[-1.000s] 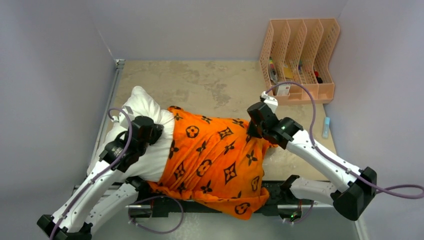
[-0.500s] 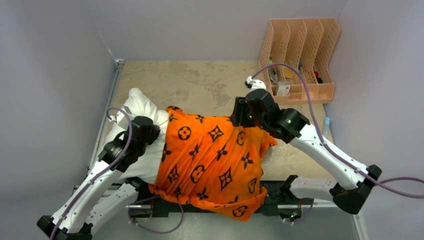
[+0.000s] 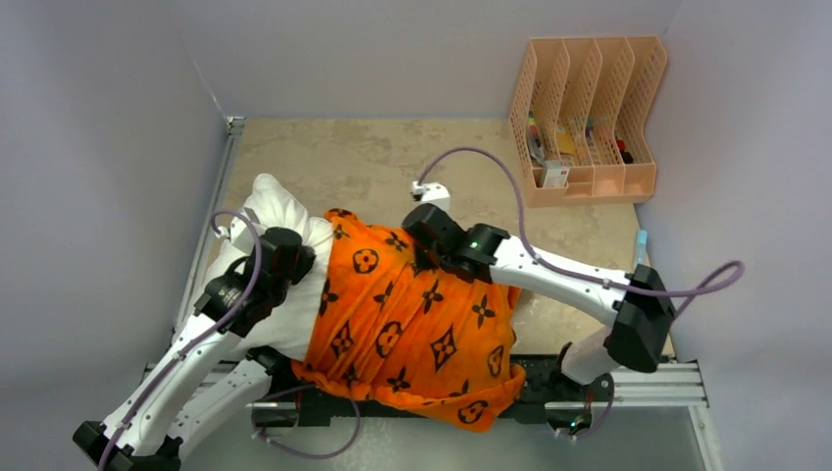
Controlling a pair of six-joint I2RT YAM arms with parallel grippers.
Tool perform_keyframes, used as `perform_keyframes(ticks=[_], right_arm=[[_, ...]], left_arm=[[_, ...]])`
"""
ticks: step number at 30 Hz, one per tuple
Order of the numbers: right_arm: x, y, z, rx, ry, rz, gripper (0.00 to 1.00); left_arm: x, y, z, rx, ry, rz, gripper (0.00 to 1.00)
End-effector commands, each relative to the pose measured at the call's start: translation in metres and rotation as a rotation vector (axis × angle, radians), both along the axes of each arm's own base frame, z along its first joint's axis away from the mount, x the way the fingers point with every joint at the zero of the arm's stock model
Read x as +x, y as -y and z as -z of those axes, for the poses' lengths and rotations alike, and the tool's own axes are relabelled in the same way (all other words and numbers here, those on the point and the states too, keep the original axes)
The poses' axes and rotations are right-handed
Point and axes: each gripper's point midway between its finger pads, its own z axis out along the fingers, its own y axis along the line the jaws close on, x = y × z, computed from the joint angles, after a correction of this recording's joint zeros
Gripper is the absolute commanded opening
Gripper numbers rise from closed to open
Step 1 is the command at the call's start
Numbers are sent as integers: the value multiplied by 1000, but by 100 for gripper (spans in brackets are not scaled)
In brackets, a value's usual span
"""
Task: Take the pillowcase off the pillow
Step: Remove the pillow from the pillowcase.
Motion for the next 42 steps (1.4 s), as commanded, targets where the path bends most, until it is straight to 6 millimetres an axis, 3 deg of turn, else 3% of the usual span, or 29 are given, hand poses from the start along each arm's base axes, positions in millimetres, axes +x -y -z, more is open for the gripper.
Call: perform_keyframes(ticks=[1,3,5,7,9,11,15,18,19,20,22,24,25,26,30,33,34,36,37,38,42], right_arm=[[3,145,64,-266,-106,290,0],[2,185,68,-258,-113,376,0],[2,212,60,-206,-105,440,0],[6,230,47,-154,-77,487,0],[10,233,28,-112,-55,490,0],[18,221,5,-48,-27,457,0],[20,148,-59,232,24,182,0],[13,114,-110,338,142,94,30],[11,103,-118,353,133,57,41],[8,91,-123,362,111,11,46],[-3,64,-124,333,76,-49,54],[-16,41,-120,281,86,-66,78],[-23,33,-114,258,73,-63,82],[-29,27,-106,234,55,-41,93],[-60,19,-64,91,25,22,97],[-68,36,-23,-49,-19,108,91],[-69,52,-10,-101,-17,150,76],[-58,102,13,-193,16,252,39],[-43,133,25,-191,-18,331,13],[-34,153,33,-174,-29,366,0],[-23,211,41,-113,-34,445,0]], left_arm=[[-34,-36,28,168,-157,-44,0],[-35,-38,26,166,-150,-57,0],[-36,-39,27,166,-156,-61,0],[-36,-38,30,168,-166,-61,0],[-35,-37,31,174,-173,-55,0],[-33,-35,31,178,-175,-44,0],[-30,-31,31,180,-174,-22,0],[-30,-31,30,176,-171,-20,0],[-30,-31,30,173,-167,-20,0],[-29,-30,30,170,-163,-17,0],[-29,-30,30,171,-162,-13,0],[-29,-30,30,176,-164,-16,0],[-28,-30,31,178,-167,-14,0],[-27,-28,31,176,-167,-12,0],[-18,-24,28,191,-168,-2,0],[-12,-24,24,219,-178,-4,0],[-12,-25,25,226,-187,-6,0],[-14,-28,29,237,-202,-16,0],[-16,-29,32,235,-205,-24,0],[-17,-30,35,232,-207,-25,0],[-15,-32,45,203,-223,-31,0]])
